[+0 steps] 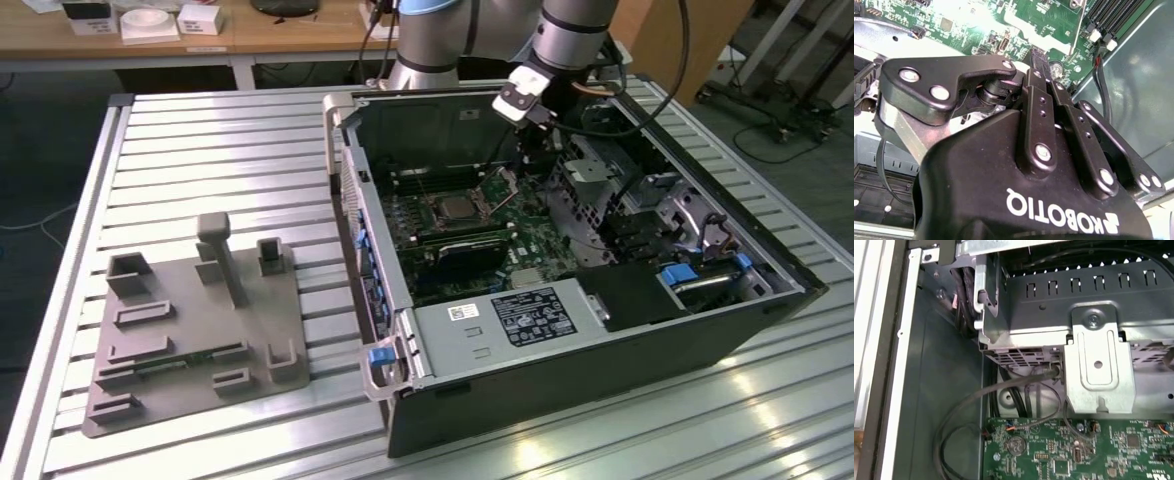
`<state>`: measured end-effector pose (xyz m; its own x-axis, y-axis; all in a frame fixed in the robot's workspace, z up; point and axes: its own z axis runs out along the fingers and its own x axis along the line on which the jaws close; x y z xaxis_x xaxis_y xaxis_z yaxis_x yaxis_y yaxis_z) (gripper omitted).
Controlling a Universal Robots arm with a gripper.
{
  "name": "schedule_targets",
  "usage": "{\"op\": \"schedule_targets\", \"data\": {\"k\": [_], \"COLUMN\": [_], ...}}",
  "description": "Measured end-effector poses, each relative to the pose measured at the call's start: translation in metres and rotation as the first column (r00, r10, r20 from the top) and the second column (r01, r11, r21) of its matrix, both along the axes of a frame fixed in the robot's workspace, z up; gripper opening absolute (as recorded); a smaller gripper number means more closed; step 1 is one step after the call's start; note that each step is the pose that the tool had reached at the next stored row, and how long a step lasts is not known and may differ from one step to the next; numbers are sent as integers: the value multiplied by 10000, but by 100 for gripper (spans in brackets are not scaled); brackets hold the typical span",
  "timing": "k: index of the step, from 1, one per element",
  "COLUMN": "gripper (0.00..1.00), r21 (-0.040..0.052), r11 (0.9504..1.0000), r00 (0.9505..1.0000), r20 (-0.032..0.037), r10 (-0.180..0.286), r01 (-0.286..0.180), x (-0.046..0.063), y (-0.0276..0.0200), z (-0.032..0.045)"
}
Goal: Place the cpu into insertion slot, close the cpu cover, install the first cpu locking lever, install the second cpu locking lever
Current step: 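Close the cpu cover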
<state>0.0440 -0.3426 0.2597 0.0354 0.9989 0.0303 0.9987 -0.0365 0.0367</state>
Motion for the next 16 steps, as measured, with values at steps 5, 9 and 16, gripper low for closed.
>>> {"op": "schedule_targets", "data": {"k": [5, 9, 16], "gripper": [10, 10, 10], "r21": [1, 0, -3], "r11": [10000, 10000, 10000], "r00": [10000, 10000, 10000], "r20": [-36, -43, -50], "r10": [-1, 0, -1], "r01": [1, 0, 1], "x": [34, 39, 43], "y": [0, 0, 0], "z": [-65, -98, -126]}}
